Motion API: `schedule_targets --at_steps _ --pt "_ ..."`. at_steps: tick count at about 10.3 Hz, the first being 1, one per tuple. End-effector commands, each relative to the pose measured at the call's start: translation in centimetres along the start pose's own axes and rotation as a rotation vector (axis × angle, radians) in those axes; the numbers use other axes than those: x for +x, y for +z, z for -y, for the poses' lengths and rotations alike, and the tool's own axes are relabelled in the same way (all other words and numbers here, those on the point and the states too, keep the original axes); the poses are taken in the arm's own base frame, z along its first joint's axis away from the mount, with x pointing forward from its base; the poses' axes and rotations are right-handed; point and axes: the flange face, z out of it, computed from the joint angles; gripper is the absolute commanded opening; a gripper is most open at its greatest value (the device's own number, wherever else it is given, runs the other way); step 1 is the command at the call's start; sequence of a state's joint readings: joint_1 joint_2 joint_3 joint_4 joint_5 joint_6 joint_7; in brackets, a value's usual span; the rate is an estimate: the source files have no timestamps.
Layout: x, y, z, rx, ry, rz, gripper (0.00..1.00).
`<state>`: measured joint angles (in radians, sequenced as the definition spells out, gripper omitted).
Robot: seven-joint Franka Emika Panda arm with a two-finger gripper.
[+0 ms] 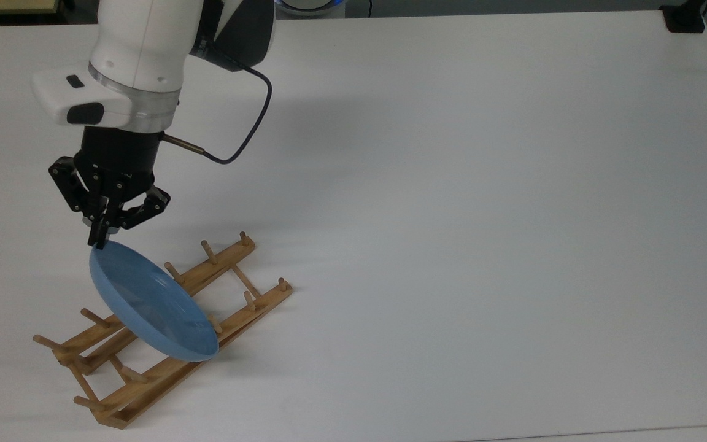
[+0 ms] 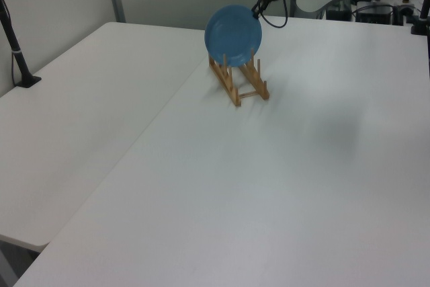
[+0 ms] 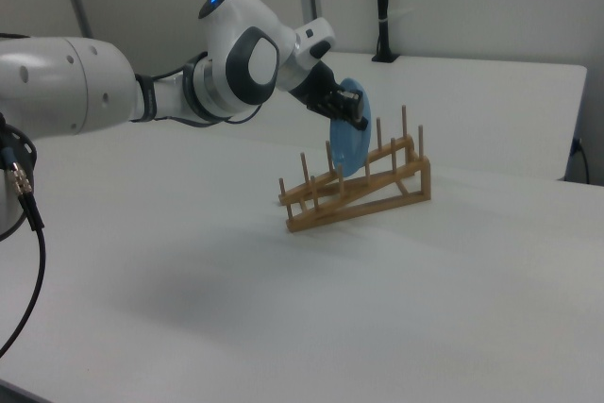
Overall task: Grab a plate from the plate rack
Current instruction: 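Lift the blue plate up out of the wooden rack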
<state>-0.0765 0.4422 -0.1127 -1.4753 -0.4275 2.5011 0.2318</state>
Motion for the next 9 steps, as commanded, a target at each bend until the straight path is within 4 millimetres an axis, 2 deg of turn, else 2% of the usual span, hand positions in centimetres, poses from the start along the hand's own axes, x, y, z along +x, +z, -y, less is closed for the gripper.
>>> schedule_targets --at_steps 1,5,6,9 --pt "1.5 -4.4 -1.8 -0.015 0.009 -0.077 0.00" --pt "2.8 -8.8 -3.3 -0.001 0.057 -0.130 0.00" --pt "2.7 -9.1 -3.0 0.026 0.080 -0.120 0.00" --pt "1.5 -8.0 -1.7 0.104 0.151 0.015 0.00"
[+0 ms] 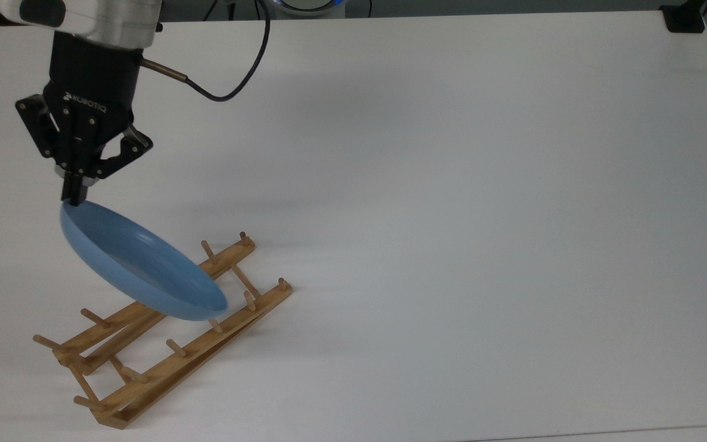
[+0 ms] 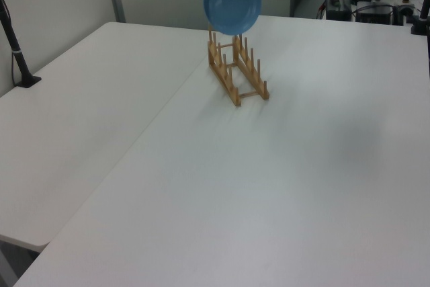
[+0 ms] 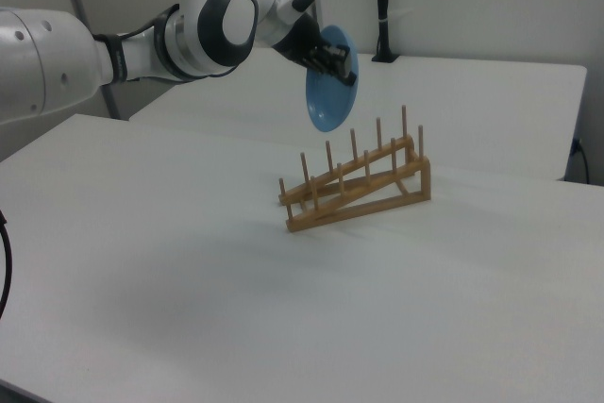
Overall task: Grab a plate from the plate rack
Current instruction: 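Lift the blue plate up out of the wooden rack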
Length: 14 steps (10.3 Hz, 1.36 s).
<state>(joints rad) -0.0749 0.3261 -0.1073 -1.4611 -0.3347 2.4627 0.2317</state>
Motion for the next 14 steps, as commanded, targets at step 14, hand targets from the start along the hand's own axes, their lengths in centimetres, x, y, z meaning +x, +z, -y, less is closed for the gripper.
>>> schedule_targets --at_steps 14 --pt "-18.9 8.3 5.2 0.569 -0.640 0.987 0.00"
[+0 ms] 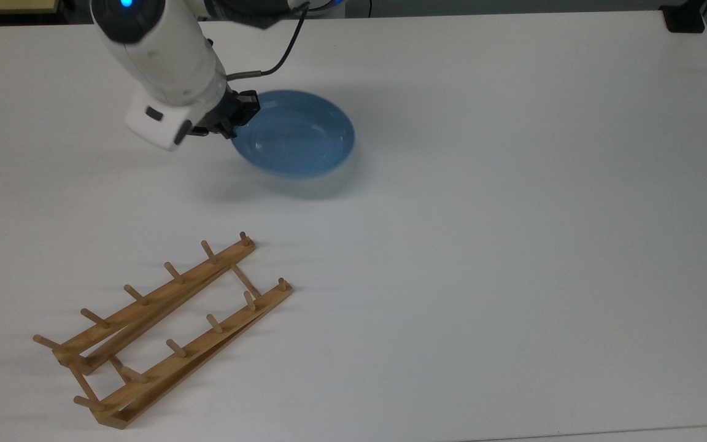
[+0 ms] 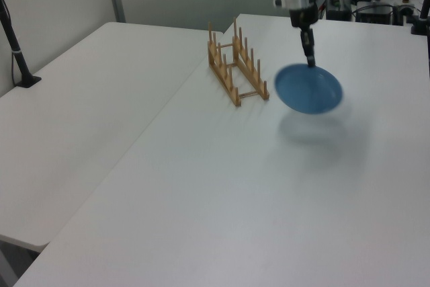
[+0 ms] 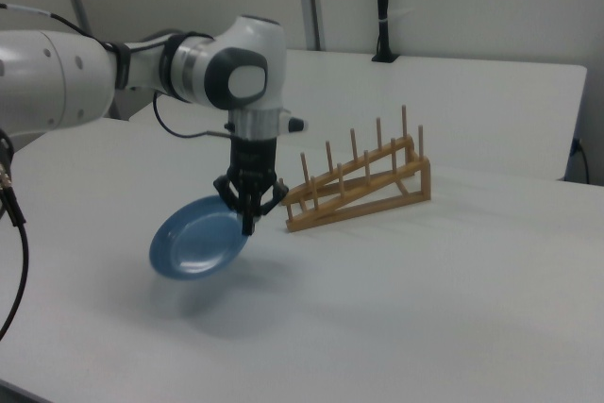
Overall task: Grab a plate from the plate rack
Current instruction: 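Carry the plate beside the rack and lower it onto the table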
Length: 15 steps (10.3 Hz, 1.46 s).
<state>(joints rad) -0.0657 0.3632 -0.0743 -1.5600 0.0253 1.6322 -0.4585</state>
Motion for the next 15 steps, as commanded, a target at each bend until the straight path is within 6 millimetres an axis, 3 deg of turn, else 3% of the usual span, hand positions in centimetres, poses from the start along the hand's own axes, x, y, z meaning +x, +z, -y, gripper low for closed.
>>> schedule_targets --at_steps 1,3,5,7,8,9,10,11,15 --pt "0.4 5.2 -0.2 0.075 -0.155 0.115 0.00" --pt "1.4 8.6 -0.5 0.096 -0.158 0.167 0.00" --pt "1.9 9.7 -0.5 0.101 -0.160 0.181 0.00" --pt "2.1 9.7 -0.7 0.080 -0.156 0.181 0.27" --pt "2.1 9.5 -0.8 0.066 -0.155 0.184 0.55" --pt "2.1 8.9 -0.7 0.055 -0.153 0.176 0.68" --pt "2.3 7.6 -0.5 0.035 -0.135 0.158 0.92" --pt "2.4 6.1 -0.3 0.002 -0.090 0.140 1.00" --pt "0.2 -1.7 2.1 -0.142 0.053 0.048 1.00"
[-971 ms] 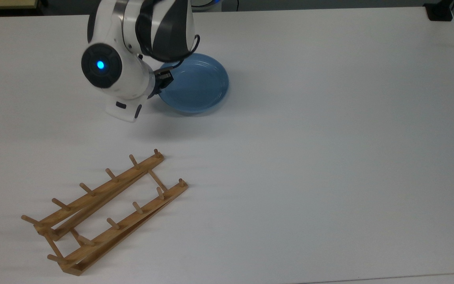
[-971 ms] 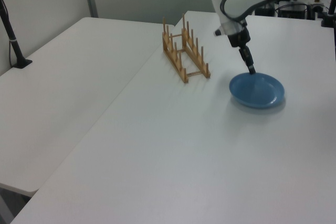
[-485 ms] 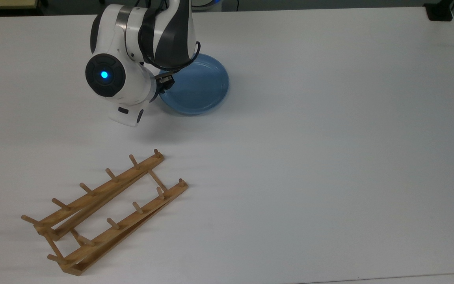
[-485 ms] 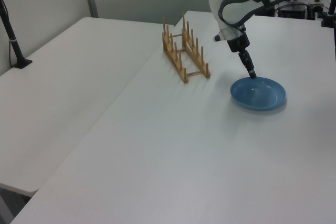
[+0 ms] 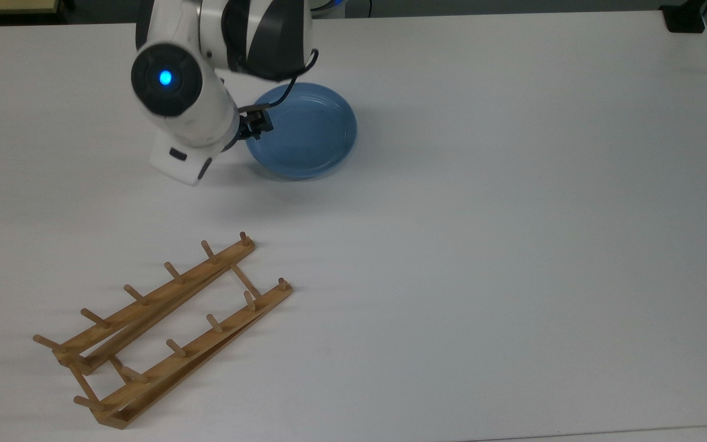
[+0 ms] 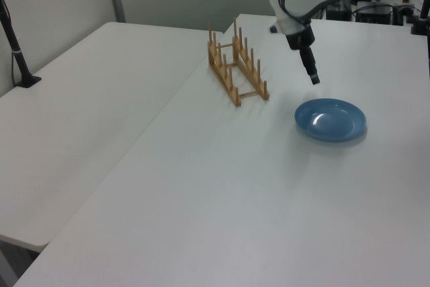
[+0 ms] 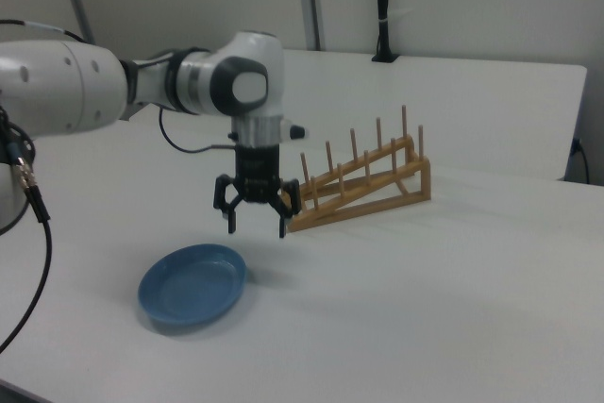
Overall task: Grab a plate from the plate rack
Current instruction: 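Carry the plate beside the rack and lower it onto the table, then open the gripper, release the plate, and raise the arm away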
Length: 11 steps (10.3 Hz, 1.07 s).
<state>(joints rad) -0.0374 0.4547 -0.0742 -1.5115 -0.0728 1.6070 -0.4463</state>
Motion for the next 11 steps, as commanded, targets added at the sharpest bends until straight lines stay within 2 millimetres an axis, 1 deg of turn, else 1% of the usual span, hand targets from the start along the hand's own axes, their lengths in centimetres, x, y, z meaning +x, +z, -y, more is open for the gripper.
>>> schedule_targets --at_steps 1,2,4,6,7,9,10,11 --pt "-3.8 -7.0 2.5 -0.076 0.113 -0.096 1.00" --pt "-5.0 -8.9 3.0 -0.083 0.154 -0.132 1.00" --pt "-6.1 -11.8 5.3 -0.097 0.222 -0.189 1.00" --pt "-8.4 -15.0 7.0 -0.094 0.331 -0.260 1.00" --pt "-9.5 -16.2 7.8 -0.090 0.372 -0.286 1.00" --pt "-11.4 -17.6 8.4 -0.091 0.430 -0.358 1.00" --pt "-12.3 -18.3 8.4 -0.092 0.461 -0.405 1.00" --pt "-12.8 -18.7 8.2 -0.092 0.468 -0.413 1.00"
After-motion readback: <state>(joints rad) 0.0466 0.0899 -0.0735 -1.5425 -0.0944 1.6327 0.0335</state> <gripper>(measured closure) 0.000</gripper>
